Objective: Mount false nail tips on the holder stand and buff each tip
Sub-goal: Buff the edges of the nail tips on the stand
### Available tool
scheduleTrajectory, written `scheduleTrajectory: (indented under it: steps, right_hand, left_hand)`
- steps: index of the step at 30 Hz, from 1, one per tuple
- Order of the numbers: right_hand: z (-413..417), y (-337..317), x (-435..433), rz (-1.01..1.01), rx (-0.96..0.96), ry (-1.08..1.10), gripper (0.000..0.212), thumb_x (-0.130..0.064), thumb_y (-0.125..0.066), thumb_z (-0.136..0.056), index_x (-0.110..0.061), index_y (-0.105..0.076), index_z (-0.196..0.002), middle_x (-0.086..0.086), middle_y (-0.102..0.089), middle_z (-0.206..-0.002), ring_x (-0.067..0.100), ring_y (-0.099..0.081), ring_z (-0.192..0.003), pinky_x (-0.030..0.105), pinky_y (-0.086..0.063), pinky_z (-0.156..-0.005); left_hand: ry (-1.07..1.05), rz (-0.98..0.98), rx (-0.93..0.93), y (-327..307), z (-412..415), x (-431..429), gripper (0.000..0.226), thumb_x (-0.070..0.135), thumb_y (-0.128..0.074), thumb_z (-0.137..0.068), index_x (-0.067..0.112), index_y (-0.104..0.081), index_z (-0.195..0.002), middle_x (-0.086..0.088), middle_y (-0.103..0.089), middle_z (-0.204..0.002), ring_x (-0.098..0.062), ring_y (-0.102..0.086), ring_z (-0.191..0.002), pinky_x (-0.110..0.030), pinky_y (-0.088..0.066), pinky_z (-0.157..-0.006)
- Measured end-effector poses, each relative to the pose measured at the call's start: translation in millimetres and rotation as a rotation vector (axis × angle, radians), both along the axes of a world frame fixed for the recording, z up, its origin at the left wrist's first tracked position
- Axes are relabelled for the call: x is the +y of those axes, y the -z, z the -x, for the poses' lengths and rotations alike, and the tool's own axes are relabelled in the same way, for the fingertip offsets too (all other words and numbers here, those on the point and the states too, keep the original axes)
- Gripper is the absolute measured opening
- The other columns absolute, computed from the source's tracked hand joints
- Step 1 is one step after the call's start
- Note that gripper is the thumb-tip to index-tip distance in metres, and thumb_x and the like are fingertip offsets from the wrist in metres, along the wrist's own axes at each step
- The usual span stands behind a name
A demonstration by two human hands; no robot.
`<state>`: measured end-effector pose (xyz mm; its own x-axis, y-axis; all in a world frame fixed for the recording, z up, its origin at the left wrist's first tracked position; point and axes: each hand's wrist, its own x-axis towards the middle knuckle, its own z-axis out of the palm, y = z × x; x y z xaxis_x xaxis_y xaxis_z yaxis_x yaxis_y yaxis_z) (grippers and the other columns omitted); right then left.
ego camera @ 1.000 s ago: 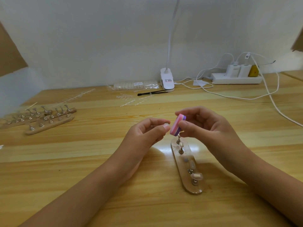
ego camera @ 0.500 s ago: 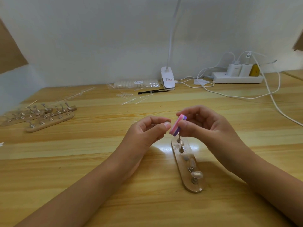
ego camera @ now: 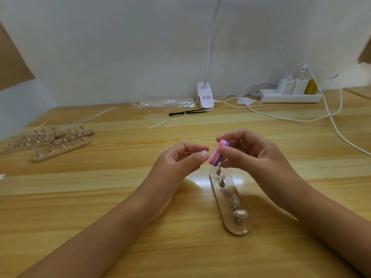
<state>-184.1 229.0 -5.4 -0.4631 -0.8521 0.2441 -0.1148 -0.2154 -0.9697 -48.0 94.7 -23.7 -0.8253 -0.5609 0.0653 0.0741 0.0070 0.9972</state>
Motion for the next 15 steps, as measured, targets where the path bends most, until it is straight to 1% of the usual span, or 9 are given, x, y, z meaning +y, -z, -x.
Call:
scheduleTrajectory:
  steps: [3, 6, 7, 9, 11, 13, 15]
  right_hand:
    - [-2.1, 1.4, 0.1, -0.04, 0.028, -0.063, 0.032, -0.022, -0.07, -0.076, -0.007, -0.067, -0.104, 0.008, -0.075, -0.091, 0.019, -0.072, -0.084, 0.021, -0.056, -0.071]
    - [-0.2, 1.7, 0.1, 0.01, 0.015, 0.008, 0.03, -0.023, -0.07, -0.076, -0.012, -0.068, -0.104, 0.004, -0.075, -0.091, 0.018, -0.072, -0.085, 0.022, -0.056, -0.073]
    - [0.1, 1.3, 0.4, 0.008, 0.013, 0.0, 0.03, -0.023, -0.07, -0.076, -0.012, -0.068, -0.103, 0.004, -0.075, -0.091, 0.018, -0.072, -0.085, 0.022, -0.056, -0.074]
    - [-1.9, 0.8, 1.1, -0.021, 0.031, -0.07, 0.03, -0.023, -0.071, -0.076, -0.009, -0.067, -0.102, 0.008, -0.075, -0.091, 0.019, -0.072, -0.084, 0.023, -0.056, -0.073]
    - [-2.8, 1.1, 1.1, -0.014, 0.031, -0.064, 0.03, -0.023, -0.071, -0.075, -0.008, -0.067, -0.101, 0.008, -0.075, -0.091, 0.02, -0.072, -0.084, 0.024, -0.057, -0.074]
    - [-0.8, 0.6, 1.2, 0.016, 0.016, -0.002, 0.031, -0.023, -0.07, -0.076, -0.01, -0.067, -0.103, 0.004, -0.075, -0.09, 0.018, -0.072, -0.084, 0.023, -0.057, -0.074]
    - [-0.2, -0.9, 1.8, 0.0, 0.013, -0.036, 0.031, -0.021, -0.069, -0.077, -0.008, -0.066, -0.104, 0.004, -0.075, -0.09, 0.016, -0.072, -0.084, 0.021, -0.056, -0.073]
  left_hand:
    - [0.006, -0.01, 0.002, 0.9, 0.2, 0.5, 0.036, 0.044, -0.077, -0.067, 0.026, -0.077, -0.098, -0.008, -0.073, -0.11, -0.021, -0.066, -0.11, -0.038, -0.048, -0.104]
    - [-0.006, -0.013, -0.009, 0.4, 0.5, 0.0, 0.036, 0.046, -0.077, -0.065, 0.028, -0.077, -0.096, -0.004, -0.073, -0.105, -0.013, -0.066, -0.101, -0.034, -0.049, -0.101]
    - [-0.003, -0.02, -0.007, 0.0, 0.4, 0.3, 0.035, 0.046, -0.077, -0.064, 0.028, -0.077, -0.095, -0.004, -0.073, -0.104, -0.012, -0.066, -0.1, -0.033, -0.049, -0.1]
    - [0.009, -0.028, -0.003, -0.3, 0.2, 1.3, 0.034, 0.042, -0.077, -0.067, 0.025, -0.077, -0.096, -0.008, -0.074, -0.107, -0.016, -0.067, -0.103, -0.034, -0.05, -0.101]
    - [0.008, -0.033, -0.007, -0.4, 0.5, 1.7, 0.028, 0.036, -0.076, -0.073, 0.022, -0.077, -0.097, -0.008, -0.074, -0.107, -0.018, -0.068, -0.104, -0.033, -0.05, -0.101]
    - [-0.005, -0.035, -0.017, -0.5, 1.1, 1.7, 0.024, 0.034, -0.074, -0.074, 0.023, -0.077, -0.095, -0.004, -0.074, -0.101, -0.013, -0.067, -0.098, -0.031, -0.05, -0.097]
    - [0.0, -0.034, -0.018, -1.0, 0.7, 2.3, 0.027, 0.036, -0.077, -0.072, 0.023, -0.077, -0.095, -0.004, -0.074, -0.102, -0.012, -0.067, -0.098, -0.031, -0.049, -0.096]
